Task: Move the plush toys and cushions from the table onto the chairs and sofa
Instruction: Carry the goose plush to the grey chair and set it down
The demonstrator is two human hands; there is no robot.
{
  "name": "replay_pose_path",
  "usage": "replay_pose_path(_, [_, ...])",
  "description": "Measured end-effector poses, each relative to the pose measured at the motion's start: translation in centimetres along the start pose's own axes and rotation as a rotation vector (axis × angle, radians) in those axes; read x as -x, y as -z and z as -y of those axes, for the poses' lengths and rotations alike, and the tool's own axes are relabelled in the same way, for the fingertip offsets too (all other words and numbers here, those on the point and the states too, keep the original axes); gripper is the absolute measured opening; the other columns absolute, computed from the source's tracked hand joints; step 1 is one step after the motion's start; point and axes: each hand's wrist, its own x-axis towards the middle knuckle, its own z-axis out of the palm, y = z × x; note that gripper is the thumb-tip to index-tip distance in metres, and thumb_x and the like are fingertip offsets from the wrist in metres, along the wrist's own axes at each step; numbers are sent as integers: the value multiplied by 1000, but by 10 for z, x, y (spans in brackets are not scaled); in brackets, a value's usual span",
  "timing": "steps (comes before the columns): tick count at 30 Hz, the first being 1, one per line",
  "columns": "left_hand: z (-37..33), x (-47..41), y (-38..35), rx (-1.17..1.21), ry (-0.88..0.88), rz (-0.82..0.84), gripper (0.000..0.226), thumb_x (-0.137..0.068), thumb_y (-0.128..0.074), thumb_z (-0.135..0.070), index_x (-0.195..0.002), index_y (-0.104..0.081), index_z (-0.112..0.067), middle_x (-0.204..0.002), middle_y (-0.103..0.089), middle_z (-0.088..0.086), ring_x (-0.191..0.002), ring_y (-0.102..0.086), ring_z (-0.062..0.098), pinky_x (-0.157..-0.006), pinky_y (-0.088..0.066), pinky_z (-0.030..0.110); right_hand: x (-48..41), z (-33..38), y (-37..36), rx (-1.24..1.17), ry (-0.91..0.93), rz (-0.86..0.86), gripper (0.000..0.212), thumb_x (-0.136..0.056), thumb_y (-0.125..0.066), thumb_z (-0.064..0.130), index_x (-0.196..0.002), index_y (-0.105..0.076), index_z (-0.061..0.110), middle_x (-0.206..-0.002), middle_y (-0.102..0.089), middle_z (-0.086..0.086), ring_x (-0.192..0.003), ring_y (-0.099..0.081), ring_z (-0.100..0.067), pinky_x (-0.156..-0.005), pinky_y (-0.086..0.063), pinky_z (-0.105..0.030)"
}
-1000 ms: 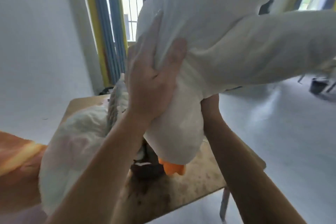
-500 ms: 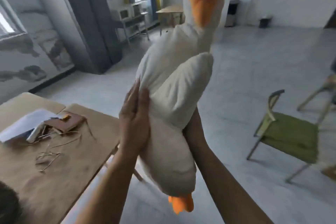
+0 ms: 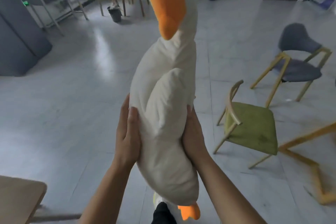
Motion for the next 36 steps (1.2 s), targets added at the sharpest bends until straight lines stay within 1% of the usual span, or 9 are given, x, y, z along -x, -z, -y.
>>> replay_pose_path(5, [17,-150,-64,48,-15,108,51,-106,-34,-39,-154,-40,-22,-152,-49,-15,-140,-43,-4,-112,-35,14,-153,19,11,26,3,-107,51,-109,-24,53,-154,-36,33,-157,-44,11,-146,-38,-6,-123,-29,-45])
replay_pose_path(10, [22,-277,-159,140,-22,288,50,-105,-36,-36,-152,-42,-18,-148,-52,-13,-137,-47,-2,-111,-39,17,-270,42,59,-68,37,-260,48,-110,-28,47,-157,-33,36,-159,-40,17,-147,-33,3,-125,-26,-35])
replay_pose_path(13, [39,-340,-229,174,-39,431,48,-105,-37,-33,-151,-42,-18,-145,-54,-19,-137,-46,-5,-105,-38,10,-338,32,100,-80,60,-370,50,-110,-27,43,-159,-30,29,-162,-35,16,-137,-23,27,-109,-16,2])
replay_pose_path(15, [54,-378,-277,214,-11,515,45,-104,-39,-32,-147,-45,-21,-138,-58,-27,-133,-49,-7,-101,-39,8,-385,17,127,-86,36,-425,51,-110,-25,41,-159,-29,28,-163,-32,17,-124,-20,39,-91,-10,15])
replay_pose_path(20, [92,-489,-410,180,114,630,37,-91,-48,-35,-127,-55,-32,-118,-65,-27,-118,-59,-2,-98,-45,24,-516,-14,199,-110,17,-574,47,-110,-26,37,-157,-31,33,-148,-35,33,-105,-24,48,-79,-10,18])
replay_pose_path(25, [85,-601,-513,165,135,706,44,-87,-49,-35,-128,-50,-21,-110,-66,-26,-106,-62,-7,-88,-51,17,-646,0,266,-126,8,-635,46,-108,-32,43,-154,-30,43,-131,-36,53,-121,-32,36,-96,-26,7])
replay_pose_path(30, [92,-684,-617,223,89,835,65,-83,-54,-51,-138,-39,-22,-139,-52,-7,-127,-54,0,-101,-45,26,-757,6,336,-62,45,-657,41,-108,-32,43,-146,-26,56,-142,-33,49,-136,-31,23,-113,-27,-6])
replay_pose_path(33, [112,-731,-692,231,77,995,80,-78,-60,-52,-146,-30,-22,-144,-50,-3,-133,-52,7,-102,-49,28,-821,-11,387,-65,44,-717,45,-108,-33,43,-152,-30,49,-150,-36,40,-141,-32,15,-117,-27,-15])
replay_pose_path(36, [126,-778,-774,211,139,1090,98,-75,-62,-52,-157,-14,-33,-144,-52,-11,-130,-54,0,-104,-49,23,-883,-27,441,-44,27,-789,43,-108,-33,40,-151,-31,45,-140,-39,45,-131,-36,26,-107,-29,-3])
